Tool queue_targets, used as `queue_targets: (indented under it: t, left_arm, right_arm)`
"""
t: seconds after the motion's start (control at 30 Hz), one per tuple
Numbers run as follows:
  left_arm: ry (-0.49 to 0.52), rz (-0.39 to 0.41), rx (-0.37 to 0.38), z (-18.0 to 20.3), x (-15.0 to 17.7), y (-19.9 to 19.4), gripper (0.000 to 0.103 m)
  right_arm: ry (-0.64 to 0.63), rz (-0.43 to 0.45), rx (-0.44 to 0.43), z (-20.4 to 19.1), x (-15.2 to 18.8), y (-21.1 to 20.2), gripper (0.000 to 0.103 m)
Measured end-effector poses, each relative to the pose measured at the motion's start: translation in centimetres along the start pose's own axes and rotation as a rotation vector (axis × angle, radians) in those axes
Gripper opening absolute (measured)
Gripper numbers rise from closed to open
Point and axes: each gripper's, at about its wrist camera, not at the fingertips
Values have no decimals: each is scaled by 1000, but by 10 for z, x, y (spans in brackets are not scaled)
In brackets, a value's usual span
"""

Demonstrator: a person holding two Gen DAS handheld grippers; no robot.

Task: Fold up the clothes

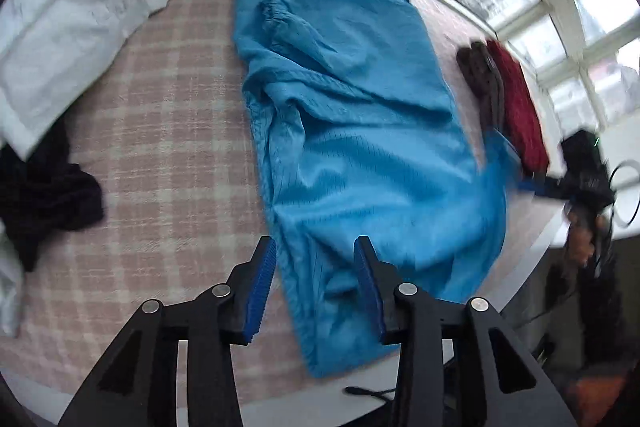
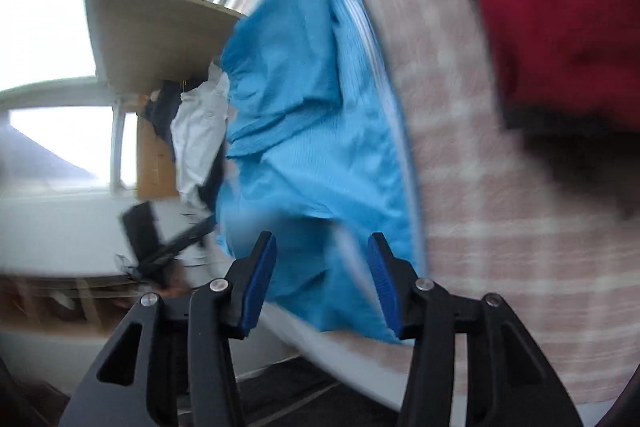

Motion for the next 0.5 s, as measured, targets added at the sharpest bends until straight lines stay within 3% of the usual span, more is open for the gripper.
queue_targets:
  t: [0.1, 0.13, 0.23, 0.4, 0.43, 0.5]
  left_arm:
    - [52, -62, 15, 14, 25, 0, 37]
    - [65, -81, 25, 19, 32, 4, 36]
    - [100, -138, 34, 32, 44, 25, 34]
    - [100, -118, 55, 38, 14, 58, 34]
    - [113, -90, 20, 37, 3, 63, 34]
    - [76, -33, -49, 26, -21, 69, 32]
  right_arm:
    - [-194, 1, 68, -33, 22, -9, 39]
    - [-258, -21, 86, -44, 29, -3, 34]
    - [-351, -86, 100, -60, 35, 35, 34]
    - [-457, -181, 117, -78, 36, 103, 34]
    - [-456, -162, 165, -73, 30, 108, 34]
    - [-456, -69, 354, -59, 15, 105, 33]
Point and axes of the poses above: each gripper's, at about its wrist camera, not at the fingertips, and y roughly the way its jaws point, z to its right, x to its underside, and after that the axes turned 3 degrees about z, right-handed
